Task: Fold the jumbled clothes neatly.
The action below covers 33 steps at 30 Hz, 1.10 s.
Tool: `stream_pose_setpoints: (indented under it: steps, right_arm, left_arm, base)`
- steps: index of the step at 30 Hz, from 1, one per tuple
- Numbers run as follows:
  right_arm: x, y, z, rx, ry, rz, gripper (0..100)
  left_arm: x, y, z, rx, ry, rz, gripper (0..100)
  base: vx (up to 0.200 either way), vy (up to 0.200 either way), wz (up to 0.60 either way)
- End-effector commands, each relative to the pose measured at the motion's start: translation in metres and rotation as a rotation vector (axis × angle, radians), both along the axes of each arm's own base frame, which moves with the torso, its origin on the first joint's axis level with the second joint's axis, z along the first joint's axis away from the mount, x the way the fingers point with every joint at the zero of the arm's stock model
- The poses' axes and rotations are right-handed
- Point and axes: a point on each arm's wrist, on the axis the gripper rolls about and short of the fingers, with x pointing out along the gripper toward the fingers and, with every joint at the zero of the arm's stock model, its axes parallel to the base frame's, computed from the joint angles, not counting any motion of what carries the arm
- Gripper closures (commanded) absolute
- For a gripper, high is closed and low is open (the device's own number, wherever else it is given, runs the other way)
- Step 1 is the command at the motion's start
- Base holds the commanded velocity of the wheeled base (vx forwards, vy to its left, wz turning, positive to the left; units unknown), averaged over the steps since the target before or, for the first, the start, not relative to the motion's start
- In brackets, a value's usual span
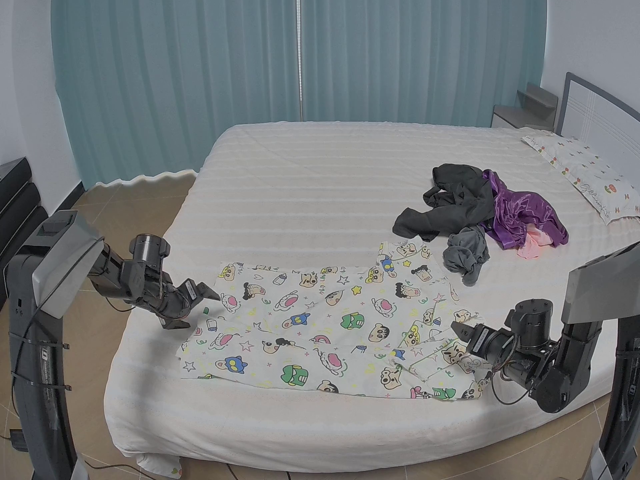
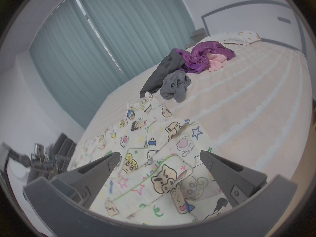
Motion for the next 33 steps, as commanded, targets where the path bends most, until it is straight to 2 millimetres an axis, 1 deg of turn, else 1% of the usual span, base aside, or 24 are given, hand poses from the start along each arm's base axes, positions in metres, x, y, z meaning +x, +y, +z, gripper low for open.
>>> stream_pose_setpoints:
  steps: [1, 3, 5, 8, 11, 14, 16, 26, 30, 31, 33]
  right_arm:
    - [-0.02, 0.012, 0.023, 0.144, -0.022, -0.002, 0]
    - [-0.025, 0.023, 0.021, 0.225, 0.009, 0.005, 0]
    - [-0.029, 0.034, 0.015, 0.284, 0.051, 0.014, 0]
    - [-0.028, 0.038, 0.0, 0.289, 0.104, 0.008, 0]
    - [-0.027, 0.039, -0.015, 0.305, 0.155, 0.012, 0]
    - [-0.026, 0.039, -0.02, 0.321, 0.172, -0.001, 0]
    - [-0.022, 0.041, -0.023, 0.336, 0.167, -0.016, 0]
    - [-0.022, 0.044, -0.026, 0.339, 0.166, -0.019, 0]
    - [-0.021, 0.048, -0.03, 0.316, 0.162, -0.032, 0]
    - [-0.023, 0.052, -0.032, 0.305, 0.167, -0.023, 0]
    - [-0.022, 0.054, -0.034, 0.298, 0.163, -0.026, 0]
  left_arm:
    - [-0.026, 0.036, 0.033, -0.11, -0.02, 0.072, 0]
    - [-0.042, 0.043, 0.039, -0.148, -0.004, 0.082, 0]
    - [-0.059, 0.049, 0.044, -0.194, 0.006, 0.1, 0]
    - [-0.079, 0.054, 0.046, -0.251, -0.018, 0.141, 0]
    - [-0.091, 0.053, 0.045, -0.254, -0.097, 0.158, 0]
    - [-0.094, 0.052, 0.044, -0.254, -0.127, 0.161, 0]
    - [-0.096, 0.049, 0.042, -0.265, -0.156, 0.166, 0]
    - [-0.095, 0.048, 0.037, -0.271, -0.146, 0.184, 0]
    - [-0.095, 0.048, 0.036, -0.261, -0.146, 0.192, 0]
    - [-0.095, 0.048, 0.036, -0.258, -0.146, 0.193, 0]
    - [-0.095, 0.048, 0.036, -0.259, -0.146, 0.194, 0]
  base:
    - [0.0, 0.0, 0.0]
    - [0.0, 0.0, 0.0]
    - [0.0, 0.0, 0.0]
    - [0.0, 0.0, 0.0]
    - [0.0, 0.0, 0.0]
    - [0.0, 0.0, 0.0]
    - [0.0, 0.0, 0.0]
    - [0.0, 0.0, 0.0]
    - [0.0, 0.0, 0.0]
    - [0.0, 0.0, 0.0]
    - [0.0, 0.0, 0.0]
